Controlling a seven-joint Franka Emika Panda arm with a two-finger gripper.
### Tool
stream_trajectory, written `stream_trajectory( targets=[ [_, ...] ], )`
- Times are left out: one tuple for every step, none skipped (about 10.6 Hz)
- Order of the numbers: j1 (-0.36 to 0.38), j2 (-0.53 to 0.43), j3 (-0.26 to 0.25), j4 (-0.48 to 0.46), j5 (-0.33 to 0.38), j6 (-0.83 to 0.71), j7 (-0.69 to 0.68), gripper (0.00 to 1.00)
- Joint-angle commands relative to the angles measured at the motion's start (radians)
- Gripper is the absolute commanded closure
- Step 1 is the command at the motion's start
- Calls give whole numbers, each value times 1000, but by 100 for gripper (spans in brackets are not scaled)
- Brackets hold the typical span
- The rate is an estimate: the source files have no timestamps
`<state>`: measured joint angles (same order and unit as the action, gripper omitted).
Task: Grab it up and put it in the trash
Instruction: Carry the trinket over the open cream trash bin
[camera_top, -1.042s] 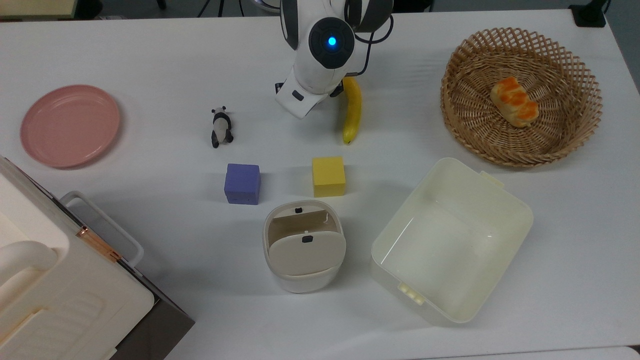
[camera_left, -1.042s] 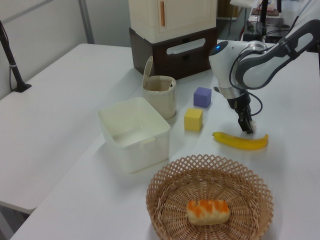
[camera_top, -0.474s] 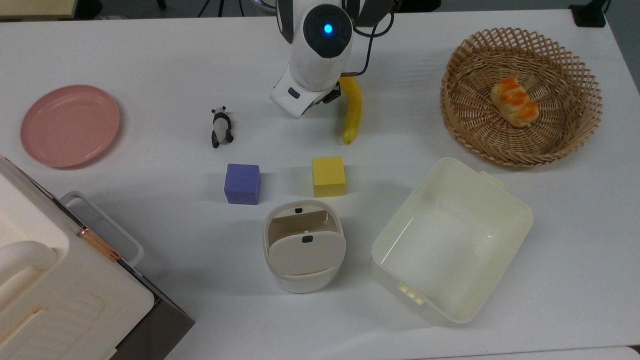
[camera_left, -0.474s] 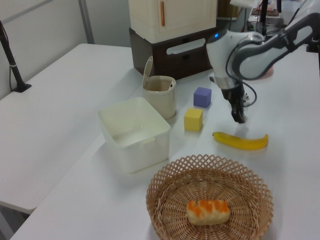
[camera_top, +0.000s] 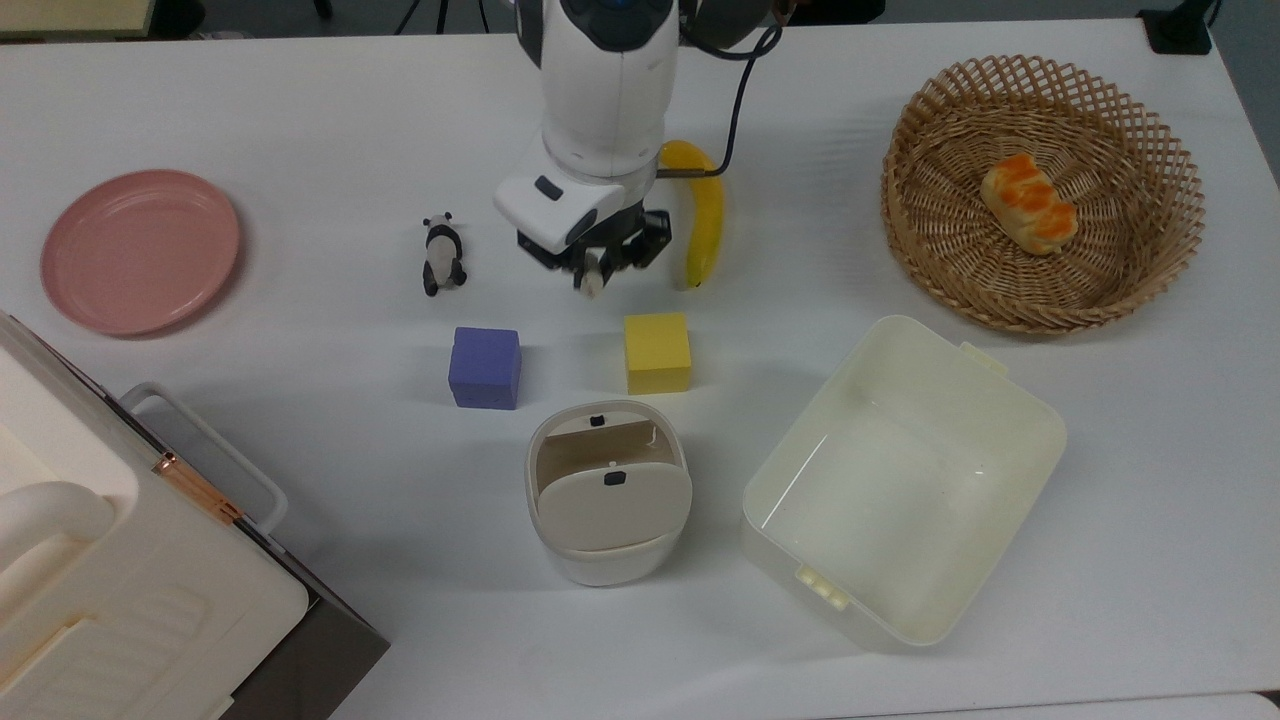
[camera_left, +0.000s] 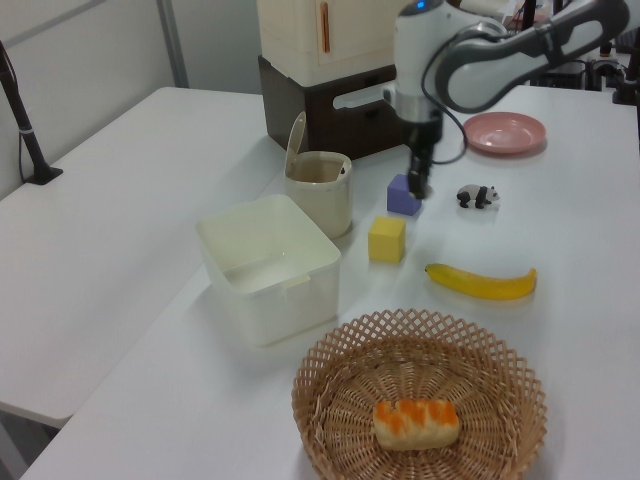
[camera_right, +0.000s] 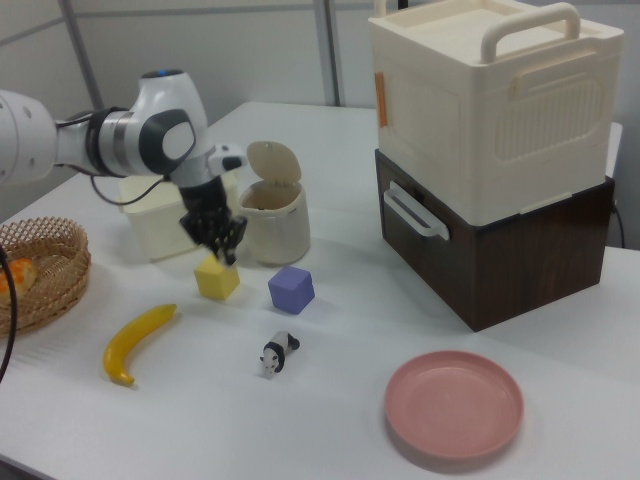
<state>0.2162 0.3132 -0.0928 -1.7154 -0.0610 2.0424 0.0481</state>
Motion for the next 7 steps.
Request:
stream_trajectory(
  targets=[
    [-26, 75, -4, 117, 1, 152, 2, 100],
    [-26, 95, -4, 144, 1, 215, 2, 100],
    [-26, 106, -4, 158, 1, 281, 2, 100],
    [-26, 109, -4, 163, 3, 350, 2, 99],
    [-26, 110, -4, 163, 3, 404, 2, 99],
    [-26, 122, -4, 166, 3, 447, 4, 98],
    [-24, 127, -4, 166, 3, 497, 4, 97]
  ],
)
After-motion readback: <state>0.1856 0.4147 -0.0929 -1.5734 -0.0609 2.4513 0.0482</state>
